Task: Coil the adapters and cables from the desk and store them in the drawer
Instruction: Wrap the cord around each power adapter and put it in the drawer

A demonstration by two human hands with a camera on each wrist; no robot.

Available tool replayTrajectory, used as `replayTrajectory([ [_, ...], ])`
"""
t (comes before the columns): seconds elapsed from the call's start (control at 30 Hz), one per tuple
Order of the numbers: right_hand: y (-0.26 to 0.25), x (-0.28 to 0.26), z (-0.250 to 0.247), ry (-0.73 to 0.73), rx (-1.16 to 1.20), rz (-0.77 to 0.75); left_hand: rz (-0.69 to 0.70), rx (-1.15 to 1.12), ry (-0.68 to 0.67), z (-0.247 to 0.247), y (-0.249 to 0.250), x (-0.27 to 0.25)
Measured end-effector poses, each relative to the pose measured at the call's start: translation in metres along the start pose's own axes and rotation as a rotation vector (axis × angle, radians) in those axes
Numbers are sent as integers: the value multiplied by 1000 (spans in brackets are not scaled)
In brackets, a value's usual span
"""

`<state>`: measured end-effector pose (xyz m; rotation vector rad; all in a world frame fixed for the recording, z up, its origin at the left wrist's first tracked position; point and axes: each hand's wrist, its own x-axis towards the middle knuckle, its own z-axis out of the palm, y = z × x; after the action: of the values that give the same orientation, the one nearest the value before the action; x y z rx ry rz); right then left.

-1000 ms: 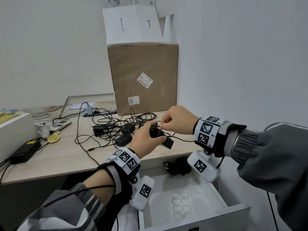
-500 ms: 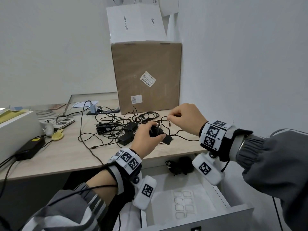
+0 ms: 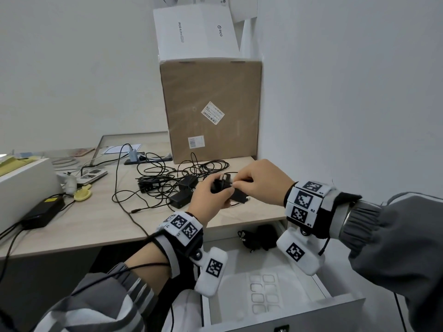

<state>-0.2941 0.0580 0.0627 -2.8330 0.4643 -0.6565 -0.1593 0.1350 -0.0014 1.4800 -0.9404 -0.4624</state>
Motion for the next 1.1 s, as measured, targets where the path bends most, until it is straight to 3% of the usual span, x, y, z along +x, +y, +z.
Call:
replayTrajectory([
  [0.17, 3, -3, 15, 57, 112, 29, -160, -542, -141, -5, 9, 4],
  [0.43, 5, -3, 28, 113, 218, 56, -157, -808, -192, -13, 22, 6],
  [0.5, 4, -5, 31, 93, 233, 58, -149, -816, -195, -12, 24, 4],
  [0.67, 6, -9, 41, 13, 328, 101, -93, -883, -20, -13, 25, 8],
  [0.8, 24, -14, 49, -108, 508, 114, -165, -858, 54, -27, 29, 11],
  [1.1, 61, 7, 47, -136, 420, 168, -194, -769, -148, -46, 40, 9],
])
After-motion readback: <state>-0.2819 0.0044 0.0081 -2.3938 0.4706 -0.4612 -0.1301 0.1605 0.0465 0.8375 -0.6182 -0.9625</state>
